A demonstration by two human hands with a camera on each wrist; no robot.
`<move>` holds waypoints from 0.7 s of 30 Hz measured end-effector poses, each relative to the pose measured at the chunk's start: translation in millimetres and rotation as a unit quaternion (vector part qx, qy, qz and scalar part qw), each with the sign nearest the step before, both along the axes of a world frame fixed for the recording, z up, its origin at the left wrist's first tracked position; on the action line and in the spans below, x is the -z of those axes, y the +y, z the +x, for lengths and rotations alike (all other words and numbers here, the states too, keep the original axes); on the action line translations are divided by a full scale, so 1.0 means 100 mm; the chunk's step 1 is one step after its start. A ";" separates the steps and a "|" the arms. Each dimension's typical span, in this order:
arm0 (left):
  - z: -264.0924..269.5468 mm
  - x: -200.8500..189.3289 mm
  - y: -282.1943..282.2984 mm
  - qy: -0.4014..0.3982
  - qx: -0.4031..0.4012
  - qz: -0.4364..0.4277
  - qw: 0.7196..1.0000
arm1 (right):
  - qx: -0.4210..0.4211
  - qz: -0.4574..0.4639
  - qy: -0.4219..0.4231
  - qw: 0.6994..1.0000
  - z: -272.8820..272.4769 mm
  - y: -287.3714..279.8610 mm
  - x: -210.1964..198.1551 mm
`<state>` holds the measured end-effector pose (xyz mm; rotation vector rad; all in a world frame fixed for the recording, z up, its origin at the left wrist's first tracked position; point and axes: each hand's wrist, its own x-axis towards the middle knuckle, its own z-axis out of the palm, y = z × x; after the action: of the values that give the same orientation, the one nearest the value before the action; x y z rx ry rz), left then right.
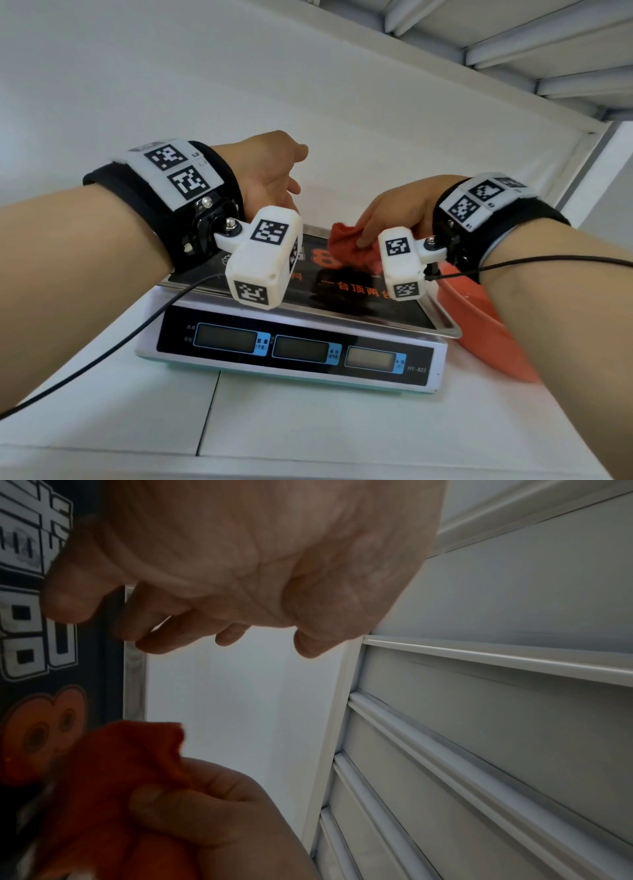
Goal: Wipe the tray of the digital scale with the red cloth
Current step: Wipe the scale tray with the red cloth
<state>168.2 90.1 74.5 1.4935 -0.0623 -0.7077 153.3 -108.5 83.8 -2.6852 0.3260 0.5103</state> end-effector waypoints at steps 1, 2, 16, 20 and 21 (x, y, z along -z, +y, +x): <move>0.04 0.02 0.01 -0.004 -0.005 -0.006 1.000 | 0.019 0.013 -0.012 1.000 0.00 -0.03 -0.03; 0.04 0.03 0.01 -0.010 -0.010 -0.007 1.000 | 0.030 0.016 -0.026 0.999 0.01 -0.06 -0.05; 0.10 0.07 -0.01 -0.001 -0.008 0.002 1.000 | 0.080 -0.039 -0.066 0.994 0.10 -0.23 0.11; 0.13 0.08 -0.01 0.000 -0.004 0.004 1.000 | 0.053 -0.078 -0.034 0.995 0.12 -0.21 0.15; 0.13 0.08 -0.02 -0.001 -0.003 0.005 1.000 | 0.034 -0.102 -0.024 0.994 0.11 -0.19 0.15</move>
<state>181.6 88.3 66.2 1.5024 -0.0557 -0.7032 164.0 -127.9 68.4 -2.8658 0.4784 0.4126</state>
